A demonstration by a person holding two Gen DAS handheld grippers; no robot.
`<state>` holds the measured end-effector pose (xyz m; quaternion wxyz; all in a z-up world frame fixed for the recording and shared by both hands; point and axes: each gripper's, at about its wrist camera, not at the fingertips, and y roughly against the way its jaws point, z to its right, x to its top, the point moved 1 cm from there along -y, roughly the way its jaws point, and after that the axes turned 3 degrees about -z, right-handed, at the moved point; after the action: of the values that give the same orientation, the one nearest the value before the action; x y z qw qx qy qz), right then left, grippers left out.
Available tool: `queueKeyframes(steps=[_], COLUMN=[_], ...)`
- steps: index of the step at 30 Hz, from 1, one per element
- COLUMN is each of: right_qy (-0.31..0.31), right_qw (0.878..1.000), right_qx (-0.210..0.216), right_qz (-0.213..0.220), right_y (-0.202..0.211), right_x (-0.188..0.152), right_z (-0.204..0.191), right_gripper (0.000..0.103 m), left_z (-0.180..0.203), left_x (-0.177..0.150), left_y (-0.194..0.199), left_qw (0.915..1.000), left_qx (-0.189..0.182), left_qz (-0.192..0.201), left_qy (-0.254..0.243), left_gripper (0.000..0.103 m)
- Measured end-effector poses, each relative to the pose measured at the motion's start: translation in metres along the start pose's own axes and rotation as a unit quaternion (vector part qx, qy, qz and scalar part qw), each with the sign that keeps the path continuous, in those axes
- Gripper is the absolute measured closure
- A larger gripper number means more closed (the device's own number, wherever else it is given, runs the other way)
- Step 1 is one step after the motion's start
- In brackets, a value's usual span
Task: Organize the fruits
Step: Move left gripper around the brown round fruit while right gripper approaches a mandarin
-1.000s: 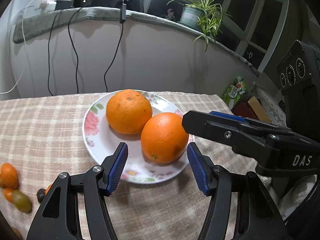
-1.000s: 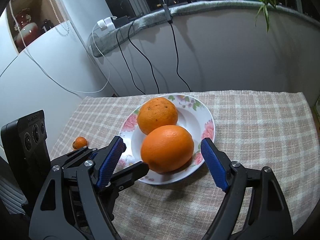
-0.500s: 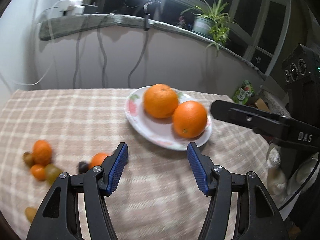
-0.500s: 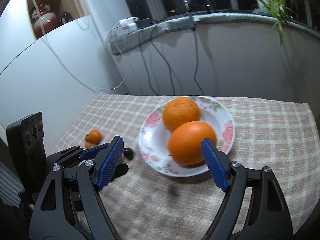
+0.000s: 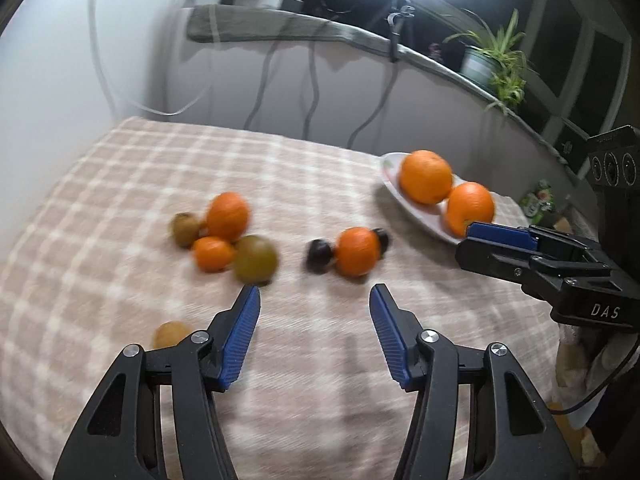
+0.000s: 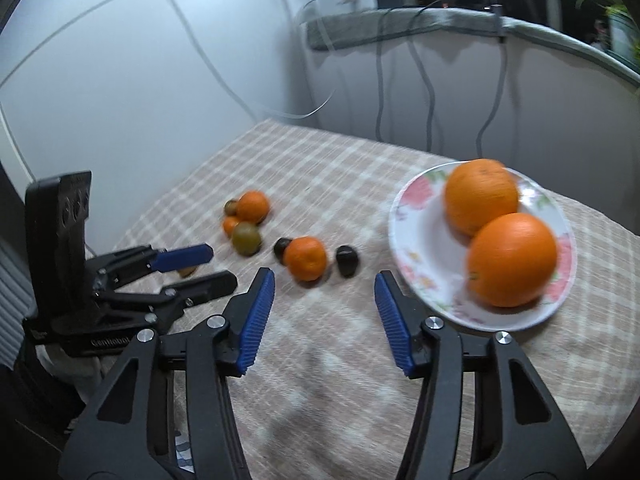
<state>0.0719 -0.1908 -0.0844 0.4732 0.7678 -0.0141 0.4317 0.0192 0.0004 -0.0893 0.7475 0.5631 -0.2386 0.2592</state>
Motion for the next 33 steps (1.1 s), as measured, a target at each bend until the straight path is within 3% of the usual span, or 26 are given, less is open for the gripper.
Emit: queueKeyframes(steps=[15,33], right_qy=[0.016,0.041], right_qw=[0.999,0.998], right_qx=[-0.009,-0.026], right_qz=[-0.033,-0.049], right_y=[-0.048,-0.074], right_x=[0.01,0.02], right_z=[-0.013,-0.018], right_gripper=[0.053,0.059], left_z=[-0.05,-0.06], left_x=[-0.014,-0.022], left_y=[0.018,0.005], left_qw=[0.9973,0.997], left_qx=[0.063,0.06], left_qz=[0.006,-0.021], left_qy=[0.038,0.044], left_gripper=[0.05,0.059])
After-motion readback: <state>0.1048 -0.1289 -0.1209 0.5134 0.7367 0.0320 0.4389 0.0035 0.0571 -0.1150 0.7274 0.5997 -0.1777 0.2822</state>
